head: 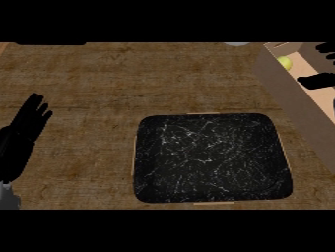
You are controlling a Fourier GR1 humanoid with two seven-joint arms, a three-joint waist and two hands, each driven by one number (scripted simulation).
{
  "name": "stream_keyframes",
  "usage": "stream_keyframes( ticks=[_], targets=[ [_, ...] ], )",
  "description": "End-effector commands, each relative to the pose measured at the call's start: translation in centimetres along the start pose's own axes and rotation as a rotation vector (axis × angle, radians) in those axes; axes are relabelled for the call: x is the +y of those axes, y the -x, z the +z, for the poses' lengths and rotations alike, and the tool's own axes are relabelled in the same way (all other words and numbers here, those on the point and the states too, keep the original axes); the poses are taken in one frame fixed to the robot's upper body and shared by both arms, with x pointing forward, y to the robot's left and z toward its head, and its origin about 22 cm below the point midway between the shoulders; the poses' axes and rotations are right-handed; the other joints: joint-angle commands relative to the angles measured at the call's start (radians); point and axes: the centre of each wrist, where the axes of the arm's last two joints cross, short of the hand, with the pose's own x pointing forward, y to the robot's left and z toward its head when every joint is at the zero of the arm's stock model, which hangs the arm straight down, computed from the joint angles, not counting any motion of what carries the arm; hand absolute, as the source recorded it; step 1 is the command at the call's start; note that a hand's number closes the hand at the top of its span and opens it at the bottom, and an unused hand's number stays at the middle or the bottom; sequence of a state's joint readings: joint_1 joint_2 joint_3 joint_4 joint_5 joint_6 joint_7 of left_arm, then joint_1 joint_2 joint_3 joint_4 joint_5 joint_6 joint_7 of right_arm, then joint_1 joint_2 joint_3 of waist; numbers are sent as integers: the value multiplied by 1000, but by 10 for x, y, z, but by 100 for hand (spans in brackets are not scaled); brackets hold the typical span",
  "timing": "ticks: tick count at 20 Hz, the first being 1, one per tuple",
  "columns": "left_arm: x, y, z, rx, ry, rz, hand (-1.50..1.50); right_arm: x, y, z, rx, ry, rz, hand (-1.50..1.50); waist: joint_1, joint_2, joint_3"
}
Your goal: Pick the lemon from the tray and place it in the cardboard box
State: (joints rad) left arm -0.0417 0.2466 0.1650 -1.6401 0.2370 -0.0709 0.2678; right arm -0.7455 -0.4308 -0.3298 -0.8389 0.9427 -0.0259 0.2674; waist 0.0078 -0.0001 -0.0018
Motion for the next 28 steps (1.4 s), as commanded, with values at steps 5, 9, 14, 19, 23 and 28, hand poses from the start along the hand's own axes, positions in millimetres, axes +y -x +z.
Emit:
stream_keyframes(
  ticks=[5, 9, 14, 19, 23, 28],
  targets=[
    [7, 2, 1, -2, -18, 3, 0, -23, 2, 3, 10, 256, -449, -150, -10, -1, 3],
    [1, -2, -4, 17, -22, 26, 0, -27, 16, 11, 24, 340, -614, -150, -20, -3, 2],
    [12, 4, -1, 12, -24, 13, 0, -85, 75, 21, 56, 363, -633, -150, -18, -3, 2],
    [0, 0, 3, 2, -19, 6, 0, -101, 128, 40, 35, 357, -700, -150, -13, -1, 2],
    [20, 16, 3, -2, -19, 13, 0, -125, 148, 51, 12, 310, -687, -150, -11, -1, 2],
    [-12, -7, 12, 8, -7, -6, 0, -114, 171, 57, 12, 311, -676, -150, -5, 0, 2]
  ],
)
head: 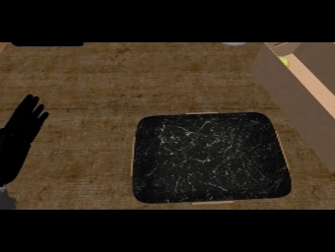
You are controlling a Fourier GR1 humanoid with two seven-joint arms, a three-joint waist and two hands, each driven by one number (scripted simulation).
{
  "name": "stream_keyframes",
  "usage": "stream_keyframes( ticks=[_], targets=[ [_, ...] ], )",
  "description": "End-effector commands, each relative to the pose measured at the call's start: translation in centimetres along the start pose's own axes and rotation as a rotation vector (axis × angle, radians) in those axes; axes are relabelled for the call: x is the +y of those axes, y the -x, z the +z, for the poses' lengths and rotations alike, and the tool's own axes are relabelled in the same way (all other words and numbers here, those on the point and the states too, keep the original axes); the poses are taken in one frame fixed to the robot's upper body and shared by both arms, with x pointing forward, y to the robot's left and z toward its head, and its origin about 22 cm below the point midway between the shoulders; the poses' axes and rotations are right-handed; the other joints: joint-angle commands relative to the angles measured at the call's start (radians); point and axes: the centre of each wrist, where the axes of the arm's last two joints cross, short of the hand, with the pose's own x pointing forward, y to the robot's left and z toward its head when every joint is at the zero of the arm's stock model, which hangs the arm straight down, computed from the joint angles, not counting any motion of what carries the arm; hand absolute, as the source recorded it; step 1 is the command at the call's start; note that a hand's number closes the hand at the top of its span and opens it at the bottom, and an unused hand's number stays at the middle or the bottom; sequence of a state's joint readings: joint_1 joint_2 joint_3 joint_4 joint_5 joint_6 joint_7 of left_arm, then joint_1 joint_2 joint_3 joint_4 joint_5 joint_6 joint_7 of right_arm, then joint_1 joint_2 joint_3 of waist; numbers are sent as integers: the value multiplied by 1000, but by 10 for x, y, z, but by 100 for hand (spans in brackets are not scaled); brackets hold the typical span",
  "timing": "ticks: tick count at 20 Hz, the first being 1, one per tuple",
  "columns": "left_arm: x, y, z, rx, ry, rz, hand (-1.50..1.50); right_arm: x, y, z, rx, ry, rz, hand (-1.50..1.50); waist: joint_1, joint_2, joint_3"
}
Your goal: Pick the lemon from the tray and place it in the cardboard box
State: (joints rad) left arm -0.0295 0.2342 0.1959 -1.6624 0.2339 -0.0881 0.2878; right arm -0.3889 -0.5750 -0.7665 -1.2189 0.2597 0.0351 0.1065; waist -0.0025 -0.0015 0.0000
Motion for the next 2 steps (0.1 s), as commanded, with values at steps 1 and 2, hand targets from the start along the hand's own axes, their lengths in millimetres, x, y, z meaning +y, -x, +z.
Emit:
stream_keyframes(
  ticks=[1, 2],
  targets=[
    [-8, -15, -5, 3, 5, -4, 0, -13, 18, 12, -11, -19, 2, -150, 1, 1, 0],
    [-12, 13, 0, -12, 21, 6, 0, -27, 21, -9, -3, -1, 11, -150, 6, 2, 0]
  ],
)
